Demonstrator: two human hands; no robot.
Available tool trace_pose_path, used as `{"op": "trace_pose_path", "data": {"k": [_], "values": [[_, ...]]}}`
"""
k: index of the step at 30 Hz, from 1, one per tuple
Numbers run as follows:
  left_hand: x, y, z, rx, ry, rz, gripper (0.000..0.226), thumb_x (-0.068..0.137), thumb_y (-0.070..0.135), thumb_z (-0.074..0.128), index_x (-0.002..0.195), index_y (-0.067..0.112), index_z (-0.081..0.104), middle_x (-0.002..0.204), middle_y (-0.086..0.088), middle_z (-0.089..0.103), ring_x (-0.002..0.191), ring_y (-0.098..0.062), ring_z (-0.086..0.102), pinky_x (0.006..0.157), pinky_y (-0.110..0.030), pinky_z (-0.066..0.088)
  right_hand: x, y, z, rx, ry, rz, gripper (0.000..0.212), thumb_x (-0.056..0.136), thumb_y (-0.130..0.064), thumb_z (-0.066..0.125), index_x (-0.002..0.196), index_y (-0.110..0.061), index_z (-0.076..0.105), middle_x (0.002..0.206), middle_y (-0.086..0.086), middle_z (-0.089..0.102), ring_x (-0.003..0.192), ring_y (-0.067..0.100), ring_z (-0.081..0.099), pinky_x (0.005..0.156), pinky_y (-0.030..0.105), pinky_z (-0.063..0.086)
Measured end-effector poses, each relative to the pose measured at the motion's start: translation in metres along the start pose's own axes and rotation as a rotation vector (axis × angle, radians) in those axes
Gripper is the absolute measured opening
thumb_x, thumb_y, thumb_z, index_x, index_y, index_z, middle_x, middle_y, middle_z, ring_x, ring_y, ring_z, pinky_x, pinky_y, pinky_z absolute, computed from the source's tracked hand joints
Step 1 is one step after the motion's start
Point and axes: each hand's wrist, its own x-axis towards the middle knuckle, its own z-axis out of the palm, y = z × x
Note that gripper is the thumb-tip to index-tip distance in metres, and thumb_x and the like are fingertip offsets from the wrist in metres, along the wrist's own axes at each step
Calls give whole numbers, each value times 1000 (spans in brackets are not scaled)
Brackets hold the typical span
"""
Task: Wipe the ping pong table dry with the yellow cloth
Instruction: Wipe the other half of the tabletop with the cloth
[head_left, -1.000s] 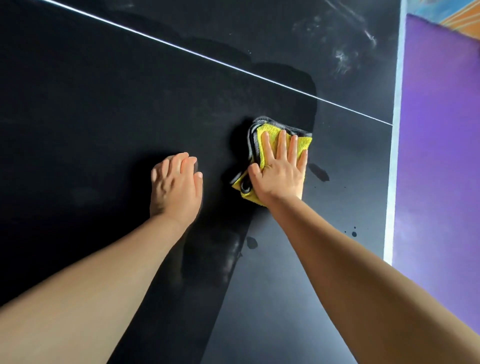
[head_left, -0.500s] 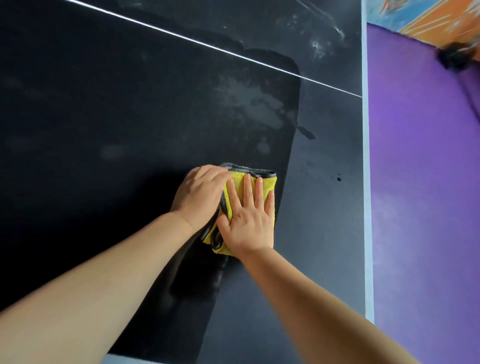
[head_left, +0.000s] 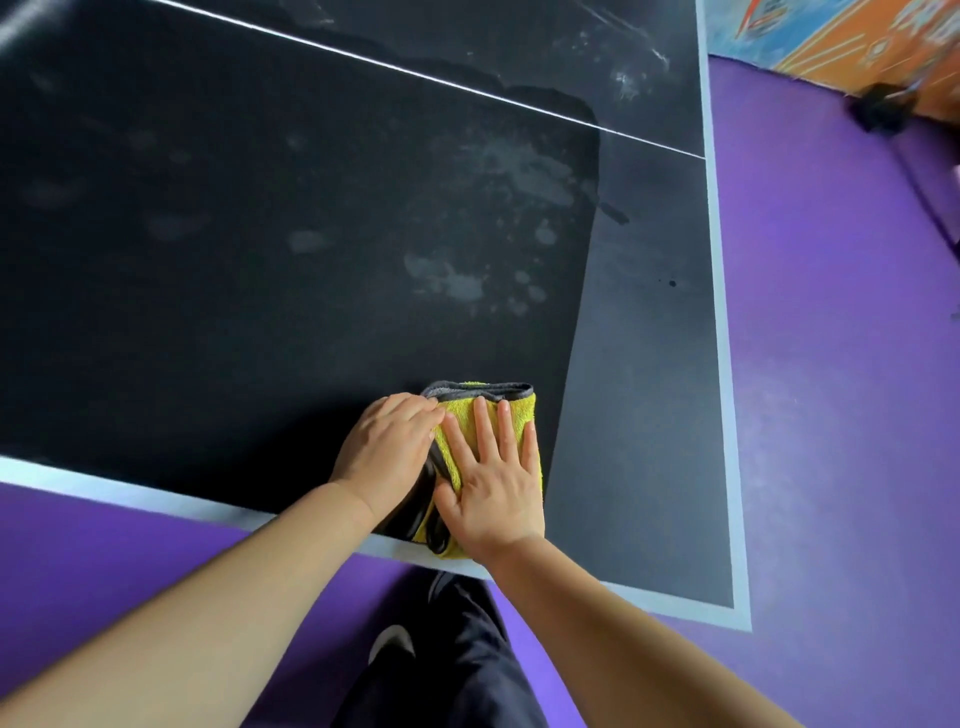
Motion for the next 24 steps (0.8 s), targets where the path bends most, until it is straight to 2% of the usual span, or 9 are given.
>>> {"op": "trace_pose_path", "data": {"k": [2,4,9,14,16,18,19,21,24], "values": [[-24,6,-3,-3,-18,-22,22,75,5,68,96,6,73,99,-7,71,93,-26,67,85,-40,52,-19,-5,2,13,-8,-15,73,85,-51,39,154,-30,26,160,11,25,150,36,13,116,56,5],[-45,15,-4,-13,-69,-60,37,65,2,80,101,6,72,104,-7,70,97,-25,66,88,-40,51,-37,-8,3,44,-11,-17,73,84,-49,40,154,-31,29,160,9,27,150,33,13,116,55,7],[-72,42,-10,55,-202,-64,52,61,15,86,110,6,69,114,-7,67,105,-22,63,90,-38,50,-65,-2,1,84,-29,-16,73,82,-47,42,152,-30,35,159,6,30,149,31,19,116,51,11],[-53,67,-6,113,-281,-56,58,55,16,89,110,9,70,114,-6,67,104,-22,64,91,-34,48,-69,22,-2,108,-28,47,75,82,-51,42,153,-30,31,159,4,30,149,26,17,116,50,9],[-37,77,-5,94,-317,-56,55,69,13,80,122,10,63,126,-8,61,118,-23,56,104,-31,31,-66,35,-4,106,-21,79,76,81,-52,42,153,-30,29,159,5,30,149,27,17,116,50,7],[-19,83,0,40,-330,-46,51,91,10,54,141,14,42,148,-5,39,137,-20,33,109,-25,5,-57,47,-4,98,-36,94,77,83,-55,39,155,-32,25,161,4,24,151,28,11,117,49,1],[-10,83,4,22,-328,-52,51,96,10,43,146,16,33,153,-2,29,141,-18,23,108,-22,-3,-51,52,-5,93,-40,93,77,83,-56,37,155,-32,23,162,4,21,151,28,8,118,49,-2],[6,84,9,5,-307,-92,52,98,11,36,149,20,25,156,2,21,143,-16,16,111,-21,-6,-37,66,-8,75,-34,75,77,85,-59,33,156,-33,20,163,4,17,152,28,3,118,49,-6],[37,87,17,13,-290,-127,54,99,12,35,150,24,21,157,5,18,143,-16,14,115,-25,1,-10,89,-17,53,-65,36,75,89,-62,21,157,-35,5,165,1,0,150,26,-14,118,48,-14]]}}
